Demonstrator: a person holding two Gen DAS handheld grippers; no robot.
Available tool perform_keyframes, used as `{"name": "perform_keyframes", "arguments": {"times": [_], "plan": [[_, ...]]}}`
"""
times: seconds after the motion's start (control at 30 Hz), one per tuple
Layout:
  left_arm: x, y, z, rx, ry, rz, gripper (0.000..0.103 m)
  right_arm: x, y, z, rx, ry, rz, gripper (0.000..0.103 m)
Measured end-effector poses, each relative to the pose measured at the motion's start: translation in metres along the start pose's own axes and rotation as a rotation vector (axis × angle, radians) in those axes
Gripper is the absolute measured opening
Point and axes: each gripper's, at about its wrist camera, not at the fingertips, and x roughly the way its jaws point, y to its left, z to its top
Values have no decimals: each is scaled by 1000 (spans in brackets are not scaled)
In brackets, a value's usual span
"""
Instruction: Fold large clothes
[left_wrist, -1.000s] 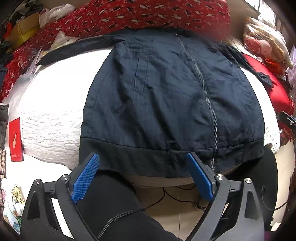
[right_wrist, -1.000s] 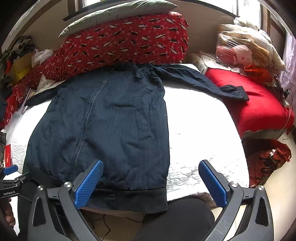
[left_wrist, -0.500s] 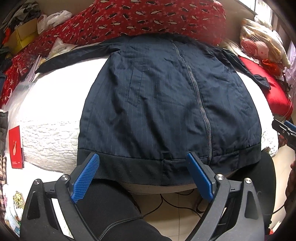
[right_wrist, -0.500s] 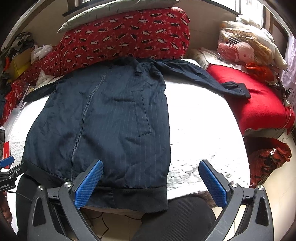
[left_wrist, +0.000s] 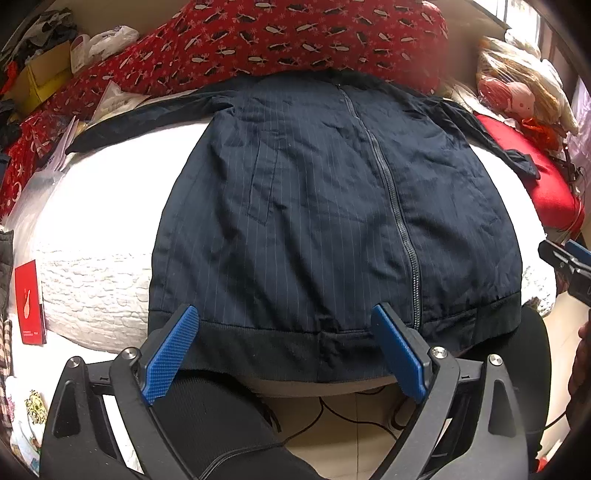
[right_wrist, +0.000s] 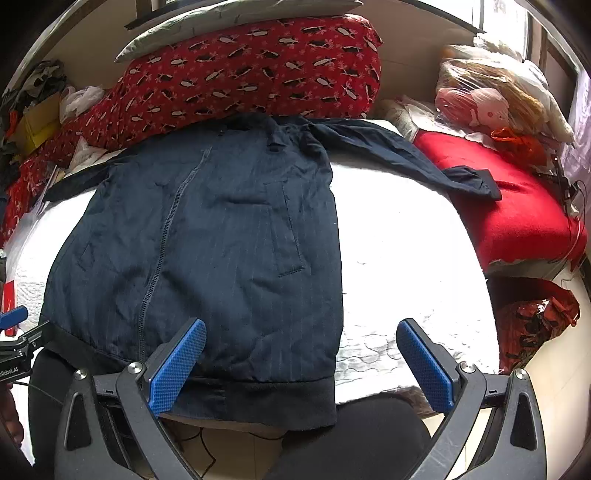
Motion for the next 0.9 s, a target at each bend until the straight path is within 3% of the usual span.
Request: {"name": "perform_keyframes", "arguments": {"times": [0.9], "plan": [[7, 6, 1, -10, 9, 20, 95, 5, -1, -2, 13, 5, 8, 103]]}}
